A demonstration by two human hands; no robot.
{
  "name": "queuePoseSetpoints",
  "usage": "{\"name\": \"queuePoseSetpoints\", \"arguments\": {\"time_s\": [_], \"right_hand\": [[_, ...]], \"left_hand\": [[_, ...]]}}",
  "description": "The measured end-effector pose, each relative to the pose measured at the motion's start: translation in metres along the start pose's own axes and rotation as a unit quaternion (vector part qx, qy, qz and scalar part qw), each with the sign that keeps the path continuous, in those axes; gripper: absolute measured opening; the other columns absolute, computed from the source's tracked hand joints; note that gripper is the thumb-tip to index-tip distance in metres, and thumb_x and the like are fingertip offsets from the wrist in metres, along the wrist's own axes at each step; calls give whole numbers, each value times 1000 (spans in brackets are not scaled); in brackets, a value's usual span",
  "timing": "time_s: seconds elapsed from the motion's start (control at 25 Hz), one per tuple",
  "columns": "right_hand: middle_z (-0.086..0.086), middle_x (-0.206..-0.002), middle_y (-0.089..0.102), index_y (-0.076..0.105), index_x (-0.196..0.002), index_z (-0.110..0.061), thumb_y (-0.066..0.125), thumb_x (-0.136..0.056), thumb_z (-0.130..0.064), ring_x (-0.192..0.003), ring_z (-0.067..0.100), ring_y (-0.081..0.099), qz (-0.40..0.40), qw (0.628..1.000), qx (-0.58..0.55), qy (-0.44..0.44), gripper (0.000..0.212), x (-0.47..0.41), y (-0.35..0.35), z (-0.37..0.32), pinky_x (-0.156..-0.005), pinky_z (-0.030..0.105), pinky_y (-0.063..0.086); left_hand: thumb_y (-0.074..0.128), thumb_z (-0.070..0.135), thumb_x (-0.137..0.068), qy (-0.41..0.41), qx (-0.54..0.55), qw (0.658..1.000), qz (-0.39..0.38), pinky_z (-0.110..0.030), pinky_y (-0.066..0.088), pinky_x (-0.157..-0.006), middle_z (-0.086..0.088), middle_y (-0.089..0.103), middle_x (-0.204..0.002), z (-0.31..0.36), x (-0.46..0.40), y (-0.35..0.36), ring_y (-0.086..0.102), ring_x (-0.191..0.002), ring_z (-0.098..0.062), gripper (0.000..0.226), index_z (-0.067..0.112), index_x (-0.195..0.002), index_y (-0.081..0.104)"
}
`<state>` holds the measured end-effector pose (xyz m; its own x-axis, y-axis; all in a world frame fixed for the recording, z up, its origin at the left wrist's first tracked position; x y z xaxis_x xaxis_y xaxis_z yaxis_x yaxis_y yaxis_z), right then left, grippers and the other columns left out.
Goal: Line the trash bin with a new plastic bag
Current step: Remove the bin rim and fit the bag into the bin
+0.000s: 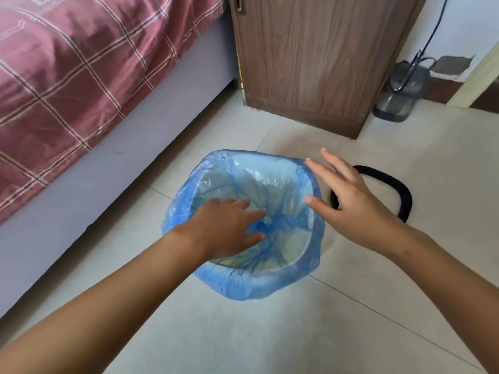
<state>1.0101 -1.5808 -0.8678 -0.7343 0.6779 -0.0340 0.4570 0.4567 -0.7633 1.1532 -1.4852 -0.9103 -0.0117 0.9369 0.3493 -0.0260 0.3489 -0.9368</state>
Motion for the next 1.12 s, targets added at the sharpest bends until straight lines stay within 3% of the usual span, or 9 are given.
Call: {"name": "queuePoseSetpoints", "arguments": {"time_s": [0.12,0.2,0.44,0.56,0.68,0.8,0.84,0.96,1.12], "right_hand": [[2,-159,12,21,-144,-36,34,-80,-63,-146,23,-4,-119,958,239,-108,71,3,20,-24,-117,44,-4],[7,-156,20,20,-144,-36,42,-81,-60,-145,33,0,-237,900,352,-100,71,-4,57,-23,-115,52,-9],[2,-145,41,43,-134,-31,46,-88,-32,-133,35,34,-424,778,459,-60,47,-34,125,-9,-112,51,25],[1,-135,54,49,-130,-31,51,-87,-32,-122,27,50,-401,843,346,-97,43,-36,111,-26,-103,43,40],[-4,-131,55,53,-125,-36,55,-85,-44,-123,18,48,-261,933,193,-155,40,-40,48,-52,-105,34,37],[7,-157,14,24,-143,-38,50,-76,-67,-146,25,-2,-238,897,348,-132,77,-32,19,-30,-119,40,3],[11,-159,0,12,-145,-37,49,-72,-72,-144,29,-16,-269,871,398,-105,89,-29,29,-20,-118,45,-5],[22,-155,-17,3,-147,-36,49,-70,-74,-138,40,-27,-316,808,491,-76,97,-33,75,-10,-113,55,-14],[21,-157,-2,13,-147,-31,38,-91,-42,-143,41,-10,-309,747,581,-90,62,-51,103,-5,-111,60,-12]], "left_hand": [[-1,89,-53,-18,-84,996,-21,-45,-10,-117,-1,2,-159,-31,44,-3,-14,-145,-24,100,44,-142,5],[1,91,-52,-46,-133,985,-95,-48,-20,-112,-8,-10,-158,-49,38,9,-32,-137,-29,103,42,-143,-2],[47,45,-85,-22,-219,960,-173,-54,-10,-116,-22,15,-154,-30,-12,35,-1,-143,-40,65,28,-143,24],[48,43,-86,-19,-196,958,-207,-50,5,-118,-13,27,-151,-20,-11,35,16,-142,-34,60,28,-141,28],[49,53,-83,34,-76,995,-49,-38,38,-101,-7,59,-122,-18,4,-9,54,-116,-30,49,21,-120,54],[41,71,-69,118,-191,955,195,-48,39,-104,-15,59,-129,-30,20,-35,55,-120,-37,75,19,-121,57],[37,77,-62,103,-241,947,186,-53,28,-112,-19,49,-139,-37,16,-28,44,-129,-38,89,20,-129,50],[42,82,-62,50,-320,945,-40,-59,-13,-114,-27,12,-153,-50,-15,18,8,-143,-39,108,19,-146,16],[38,57,-87,-46,-356,916,-179,-57,-13,-114,-21,-12,-155,-52,-38,47,-11,-144,-37,80,25,-146,-5]]}}
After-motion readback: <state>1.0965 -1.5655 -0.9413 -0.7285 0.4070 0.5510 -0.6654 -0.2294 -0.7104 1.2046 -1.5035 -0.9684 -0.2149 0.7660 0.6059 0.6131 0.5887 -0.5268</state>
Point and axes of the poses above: each hand's wrist, its own x-axis away from the middle knuckle, its own y-axis out of the palm, z = x × y, the point moved 7 cm from there along -x, towards the middle knuckle
